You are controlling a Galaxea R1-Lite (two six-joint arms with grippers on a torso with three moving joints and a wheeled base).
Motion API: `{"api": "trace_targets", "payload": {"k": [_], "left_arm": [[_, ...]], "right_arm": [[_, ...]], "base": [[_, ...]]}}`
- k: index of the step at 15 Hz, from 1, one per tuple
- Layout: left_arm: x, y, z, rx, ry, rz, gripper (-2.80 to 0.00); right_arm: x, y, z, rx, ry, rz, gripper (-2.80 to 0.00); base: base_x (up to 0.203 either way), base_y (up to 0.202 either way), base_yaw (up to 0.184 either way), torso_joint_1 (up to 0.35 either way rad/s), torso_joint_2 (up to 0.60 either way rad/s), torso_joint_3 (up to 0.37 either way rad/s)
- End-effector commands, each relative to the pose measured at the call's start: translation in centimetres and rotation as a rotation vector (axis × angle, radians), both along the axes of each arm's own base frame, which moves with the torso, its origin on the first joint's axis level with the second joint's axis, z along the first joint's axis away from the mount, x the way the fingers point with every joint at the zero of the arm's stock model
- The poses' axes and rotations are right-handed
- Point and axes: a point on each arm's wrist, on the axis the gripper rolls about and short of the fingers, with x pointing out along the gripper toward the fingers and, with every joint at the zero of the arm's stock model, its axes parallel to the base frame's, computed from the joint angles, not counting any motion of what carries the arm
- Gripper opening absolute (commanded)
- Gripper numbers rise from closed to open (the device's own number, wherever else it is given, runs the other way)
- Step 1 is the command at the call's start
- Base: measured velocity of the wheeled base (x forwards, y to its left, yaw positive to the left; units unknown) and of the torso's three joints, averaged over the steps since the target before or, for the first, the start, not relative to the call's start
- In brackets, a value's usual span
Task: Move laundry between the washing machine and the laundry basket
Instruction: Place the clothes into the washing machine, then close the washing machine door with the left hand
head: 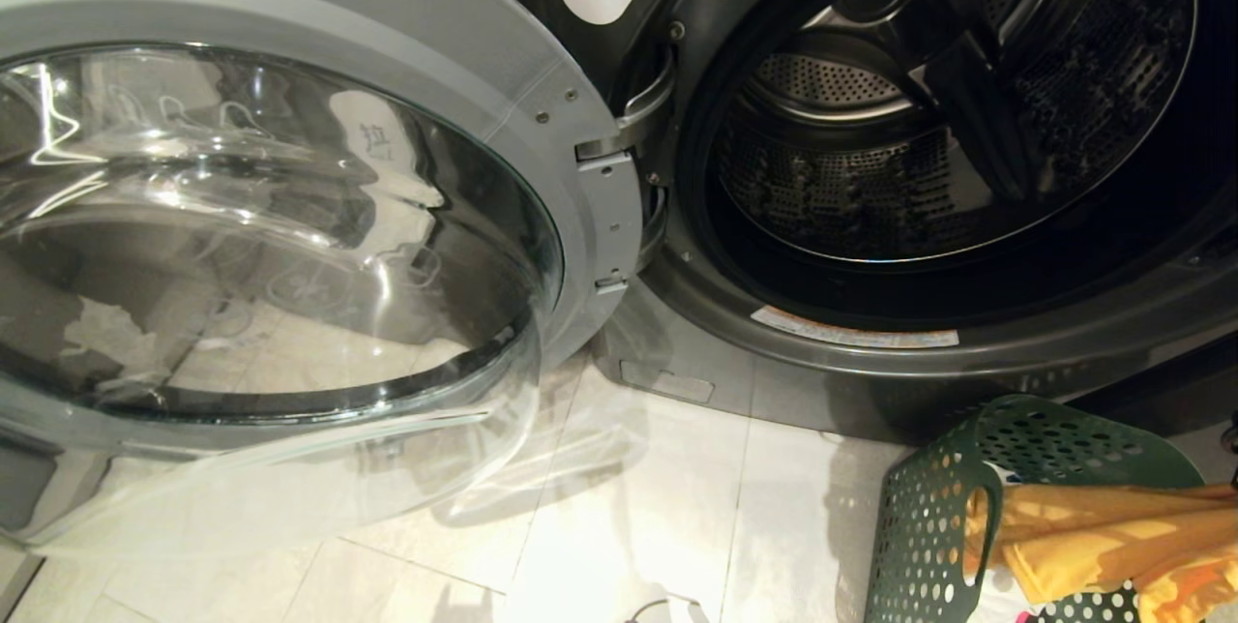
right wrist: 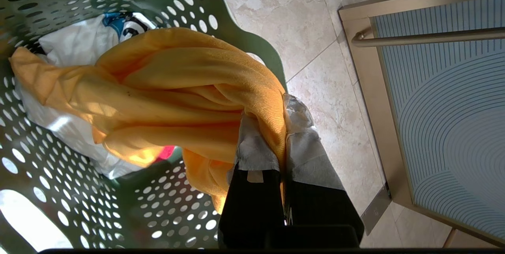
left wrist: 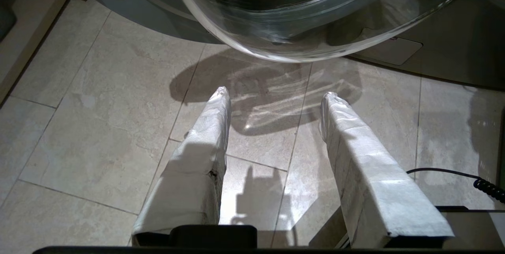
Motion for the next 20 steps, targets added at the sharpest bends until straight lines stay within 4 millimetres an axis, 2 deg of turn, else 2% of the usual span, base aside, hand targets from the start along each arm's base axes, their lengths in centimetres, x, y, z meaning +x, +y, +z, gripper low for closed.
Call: {"api": "trace_targets", "payload": {"k": [1, 6, 7, 13, 16, 17, 18, 20], "left_arm": [[0.0, 0.0, 0.0, 0.0, 0.002, 0.0, -2.8], [0.0, 0.0, 0.0, 0.0, 0.001, 0.0, -2.8], [0.0, 0.0, 0.0, 0.0, 0.001, 0.0, -2.8], [0.0, 0.0, 0.0, 0.0, 0.001, 0.0, -2.8], [0.0, 0.0, 0.0, 0.0, 0.002, 0.0, -2.8], [0.0, 0.0, 0.0, 0.0, 0.001, 0.0, -2.8], [0.0, 0.0, 0.0, 0.0, 0.001, 0.0, -2.8], [0.0, 0.0, 0.0, 0.0, 0.001, 0.0, -2.8]], "right_arm": [[0.1, 0.0, -0.1, -0.001, 0.005, -0.005, -2.8], [-0.4, 0.2, 0.1, 0.031, -0.013, 0.037, -2.8], [-0.3, 0.3, 0.1, 0.05, -0.017, 0.058, 0.0], [-0.6, 0.4, 0.8, 0.043, -0.037, 0.084, 0.0], [-4.2, 1.5, 1.6, 0.015, -0.046, 0.215, 0.0], [-6.0, 2.0, 1.2, 0.004, -0.027, 0.286, -2.8], [-7.6, 2.4, 0.4, -0.006, -0.002, 0.342, -2.8], [-9.6, 2.7, -0.4, -0.017, 0.002, 0.387, -2.8]], "base": [[0.0, 0.0, 0.0, 0.0, 0.0, 0.0], [0.0, 0.0, 0.0, 0.0, 0.0, 0.0], [0.0, 0.0, 0.0, 0.0, 0.0, 0.0], [0.0, 0.0, 0.0, 0.0, 0.0, 0.0], [0.0, 0.0, 0.0, 0.0, 0.0, 0.0], [0.0, 0.0, 0.0, 0.0, 0.0, 0.0], [0.0, 0.0, 0.0, 0.0, 0.0, 0.0], [0.0, 0.0, 0.0, 0.0, 0.0, 0.0]]}}
